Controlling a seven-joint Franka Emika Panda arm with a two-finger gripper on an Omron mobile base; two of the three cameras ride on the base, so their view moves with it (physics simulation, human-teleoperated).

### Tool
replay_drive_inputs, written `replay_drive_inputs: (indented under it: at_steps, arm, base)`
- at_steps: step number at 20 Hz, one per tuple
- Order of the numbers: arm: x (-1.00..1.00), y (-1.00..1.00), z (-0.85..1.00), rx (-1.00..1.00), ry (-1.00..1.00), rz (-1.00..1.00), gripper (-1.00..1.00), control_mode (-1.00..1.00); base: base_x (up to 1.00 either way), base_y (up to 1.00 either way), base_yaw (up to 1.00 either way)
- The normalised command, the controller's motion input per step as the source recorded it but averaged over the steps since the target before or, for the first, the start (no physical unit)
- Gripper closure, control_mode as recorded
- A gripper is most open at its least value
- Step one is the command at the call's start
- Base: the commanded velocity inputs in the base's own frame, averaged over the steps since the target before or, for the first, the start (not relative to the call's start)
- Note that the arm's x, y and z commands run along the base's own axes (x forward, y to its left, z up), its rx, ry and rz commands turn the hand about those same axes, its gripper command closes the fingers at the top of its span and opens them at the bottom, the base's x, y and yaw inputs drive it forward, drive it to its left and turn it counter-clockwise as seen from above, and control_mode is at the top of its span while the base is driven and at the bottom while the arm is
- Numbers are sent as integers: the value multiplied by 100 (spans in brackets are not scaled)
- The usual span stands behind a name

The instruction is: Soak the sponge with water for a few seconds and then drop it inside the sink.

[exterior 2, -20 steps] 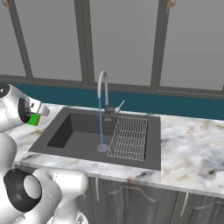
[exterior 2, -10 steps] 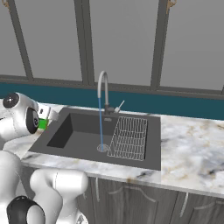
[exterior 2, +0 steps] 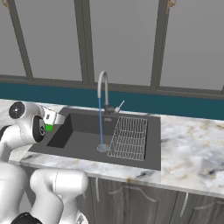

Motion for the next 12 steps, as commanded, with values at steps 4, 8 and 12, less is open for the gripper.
replay_drive_inputs:
  at_steps: [4,8,12]
  arm:
    - [0,-18,0,0,-10,-13,100,-100]
    - [0,-12,0,0,-2,-18,100,-100]
    - [0,-8,0,0,0,-18,100,-100]
  base:
    - [0,0,0]
    - [0,0,0]
    - [0,0,0]
